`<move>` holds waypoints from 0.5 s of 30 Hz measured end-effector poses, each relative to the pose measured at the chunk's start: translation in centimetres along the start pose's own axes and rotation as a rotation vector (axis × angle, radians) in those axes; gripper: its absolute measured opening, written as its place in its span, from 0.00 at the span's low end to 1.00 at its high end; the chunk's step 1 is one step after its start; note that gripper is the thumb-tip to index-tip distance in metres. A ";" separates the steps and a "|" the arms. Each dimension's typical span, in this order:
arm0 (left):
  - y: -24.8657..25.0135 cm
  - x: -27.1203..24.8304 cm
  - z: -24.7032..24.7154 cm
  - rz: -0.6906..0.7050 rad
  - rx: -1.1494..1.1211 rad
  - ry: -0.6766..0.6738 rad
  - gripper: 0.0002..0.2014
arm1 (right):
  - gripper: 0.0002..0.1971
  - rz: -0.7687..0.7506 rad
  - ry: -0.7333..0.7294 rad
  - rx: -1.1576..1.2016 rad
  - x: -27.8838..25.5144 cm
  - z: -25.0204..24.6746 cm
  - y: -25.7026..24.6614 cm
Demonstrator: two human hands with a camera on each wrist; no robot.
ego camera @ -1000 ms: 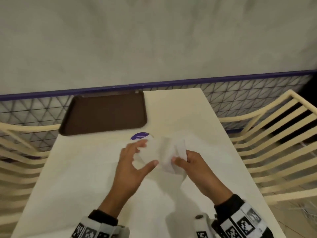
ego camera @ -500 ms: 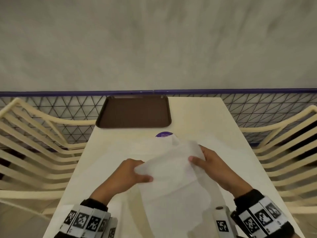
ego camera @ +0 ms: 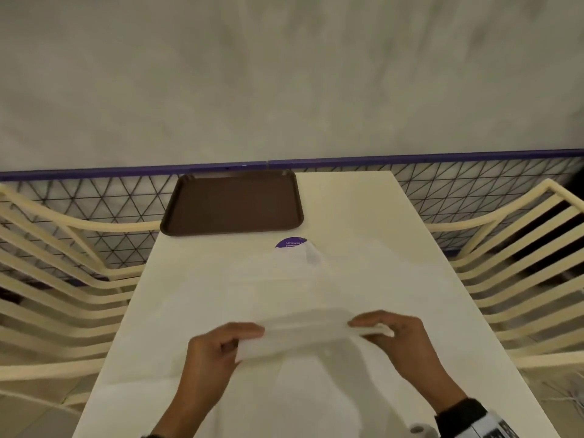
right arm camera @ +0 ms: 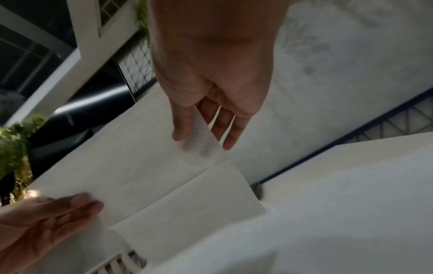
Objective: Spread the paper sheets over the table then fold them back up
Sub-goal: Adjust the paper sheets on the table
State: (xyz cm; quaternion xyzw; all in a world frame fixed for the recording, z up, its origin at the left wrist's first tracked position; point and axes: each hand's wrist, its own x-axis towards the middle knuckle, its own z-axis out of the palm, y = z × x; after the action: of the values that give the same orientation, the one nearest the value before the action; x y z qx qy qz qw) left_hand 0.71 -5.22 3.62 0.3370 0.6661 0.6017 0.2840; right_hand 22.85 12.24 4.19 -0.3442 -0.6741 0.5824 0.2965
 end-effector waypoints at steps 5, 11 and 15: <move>-6.1 -2.2 -0.2 -0.169 0.137 -0.212 0.21 | 0.20 0.171 -0.173 -0.222 -2.3 -0.2 6.0; -9.5 -2.7 0.6 -0.405 0.416 -0.254 0.21 | 0.22 0.251 -0.260 -0.399 -2.6 0.4 9.7; -9.0 -1.2 1.3 -0.473 0.267 -0.082 0.09 | 0.21 0.234 -0.124 -0.396 -0.5 0.8 9.5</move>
State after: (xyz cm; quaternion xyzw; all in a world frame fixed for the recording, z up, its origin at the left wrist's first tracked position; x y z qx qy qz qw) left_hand 1.45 -5.82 -5.51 0.2305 0.7876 0.4115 0.3964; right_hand 23.60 12.17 -5.29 -0.4350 -0.7476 0.4894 0.1117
